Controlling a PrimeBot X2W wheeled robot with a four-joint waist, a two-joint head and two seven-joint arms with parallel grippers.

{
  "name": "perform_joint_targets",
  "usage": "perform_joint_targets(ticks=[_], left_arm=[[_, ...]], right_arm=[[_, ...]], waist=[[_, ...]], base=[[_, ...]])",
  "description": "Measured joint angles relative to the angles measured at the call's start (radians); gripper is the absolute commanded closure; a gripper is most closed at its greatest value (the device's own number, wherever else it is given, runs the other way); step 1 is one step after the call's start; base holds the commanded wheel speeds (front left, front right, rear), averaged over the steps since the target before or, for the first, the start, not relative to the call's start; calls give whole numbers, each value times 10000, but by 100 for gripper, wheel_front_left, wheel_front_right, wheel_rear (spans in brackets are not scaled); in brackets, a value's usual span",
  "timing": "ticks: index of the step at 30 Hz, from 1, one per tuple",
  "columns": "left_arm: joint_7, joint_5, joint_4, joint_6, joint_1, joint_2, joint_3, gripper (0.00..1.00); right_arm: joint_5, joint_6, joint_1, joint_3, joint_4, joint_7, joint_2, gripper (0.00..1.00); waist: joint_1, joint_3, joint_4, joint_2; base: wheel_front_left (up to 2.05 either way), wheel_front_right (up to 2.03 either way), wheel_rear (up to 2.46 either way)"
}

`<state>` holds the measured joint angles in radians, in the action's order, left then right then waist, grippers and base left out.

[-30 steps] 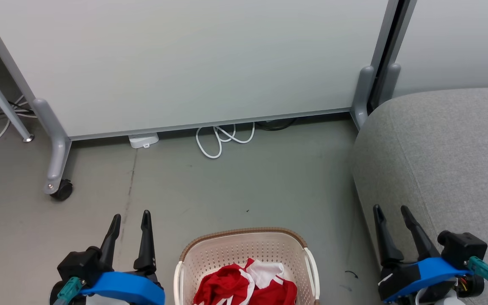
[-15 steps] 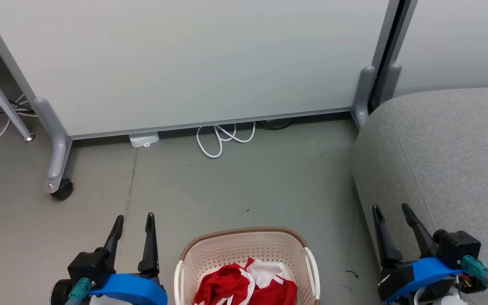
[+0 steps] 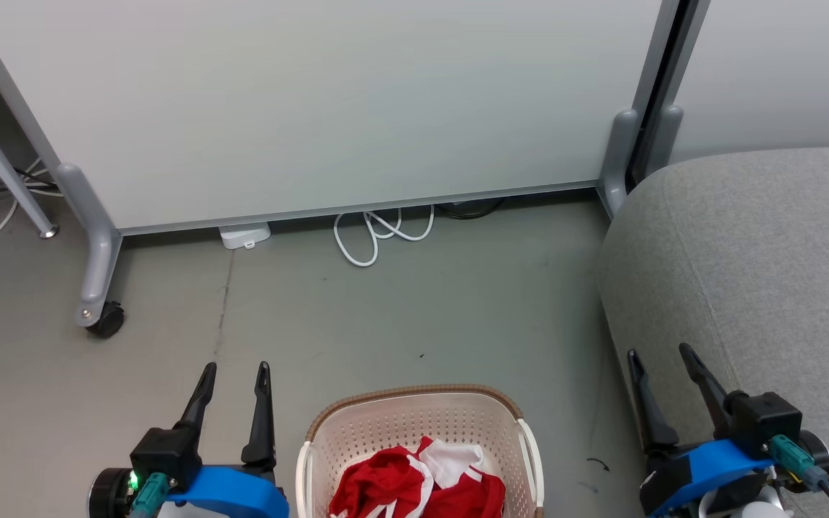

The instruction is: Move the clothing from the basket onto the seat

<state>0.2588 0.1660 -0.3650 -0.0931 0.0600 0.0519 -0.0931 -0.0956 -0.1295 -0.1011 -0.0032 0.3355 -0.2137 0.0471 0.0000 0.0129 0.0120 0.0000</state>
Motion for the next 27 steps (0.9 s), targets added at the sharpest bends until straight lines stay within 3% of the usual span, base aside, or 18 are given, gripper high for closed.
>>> perform_joint_targets(ticks=[17, 27], left_arm=[[42, -75, -59, 38, 35, -4, -29, 0], [42, 13, -993, -123, 569, -6, -341, 0]], right_arm=[[50, -2, -52, 58, 50, -79, 4, 0], [-117, -8, -604, 451, -240, -94, 6, 0]], waist=[[0, 99, -13, 0], [0, 895, -458, 0]], base=[[0, 0, 0], [0, 0, 0]])
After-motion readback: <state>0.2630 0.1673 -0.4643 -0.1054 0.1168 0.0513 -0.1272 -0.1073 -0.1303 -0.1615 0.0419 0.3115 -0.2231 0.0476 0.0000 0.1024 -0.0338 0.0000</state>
